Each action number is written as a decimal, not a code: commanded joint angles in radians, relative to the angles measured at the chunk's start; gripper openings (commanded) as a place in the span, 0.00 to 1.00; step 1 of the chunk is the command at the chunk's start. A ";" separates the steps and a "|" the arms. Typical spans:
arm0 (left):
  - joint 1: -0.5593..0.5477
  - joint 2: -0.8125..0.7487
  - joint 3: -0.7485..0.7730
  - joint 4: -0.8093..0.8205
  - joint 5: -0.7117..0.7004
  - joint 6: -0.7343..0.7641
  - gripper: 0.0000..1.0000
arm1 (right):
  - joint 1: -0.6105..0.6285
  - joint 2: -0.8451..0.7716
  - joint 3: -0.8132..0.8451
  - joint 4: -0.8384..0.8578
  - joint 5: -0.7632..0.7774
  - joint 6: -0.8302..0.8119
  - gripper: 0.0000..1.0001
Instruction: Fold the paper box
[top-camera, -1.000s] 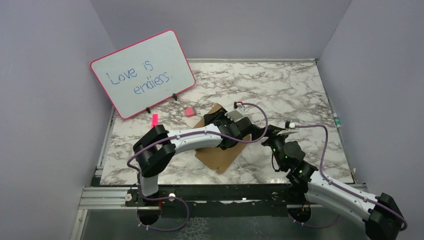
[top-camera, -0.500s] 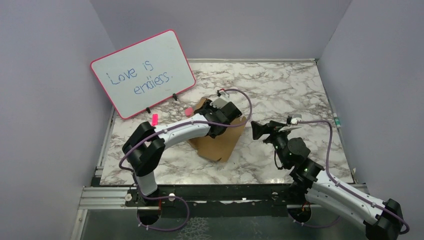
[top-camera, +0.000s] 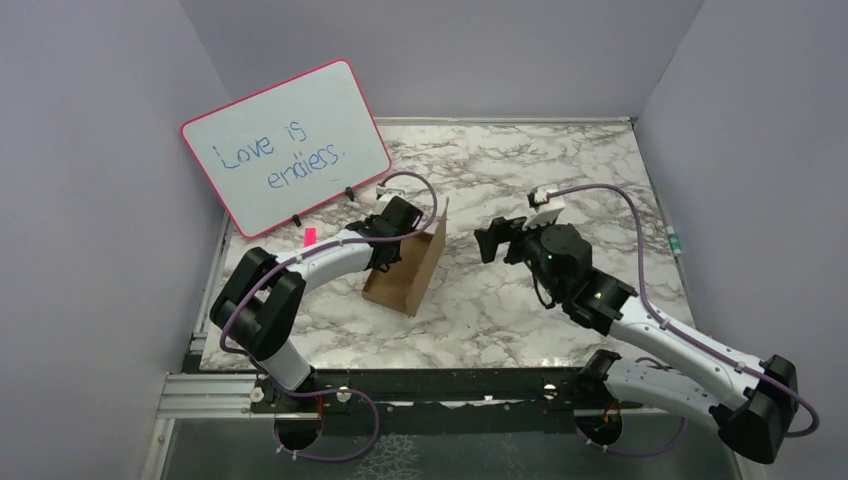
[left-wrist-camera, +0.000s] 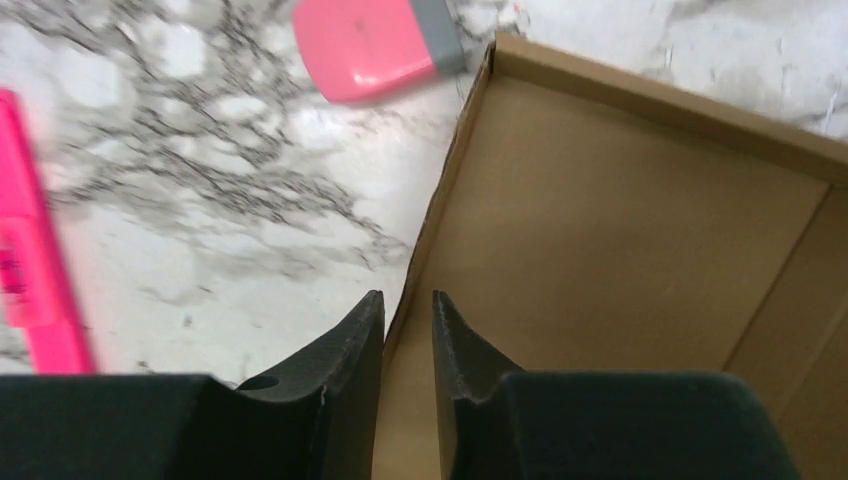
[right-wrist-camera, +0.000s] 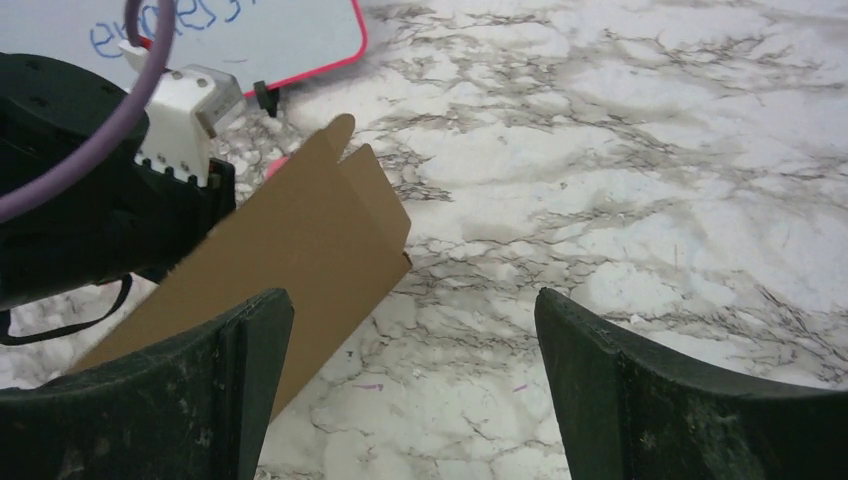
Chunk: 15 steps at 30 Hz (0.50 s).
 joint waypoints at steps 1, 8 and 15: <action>0.021 -0.065 -0.084 0.166 0.226 -0.098 0.28 | -0.001 0.106 0.154 -0.126 -0.134 -0.032 0.95; 0.055 -0.194 -0.176 0.202 0.277 -0.112 0.47 | -0.001 0.245 0.269 -0.168 -0.256 -0.038 0.92; 0.138 -0.429 -0.206 0.127 0.330 -0.100 0.63 | -0.001 0.236 0.212 -0.111 -0.217 -0.027 0.92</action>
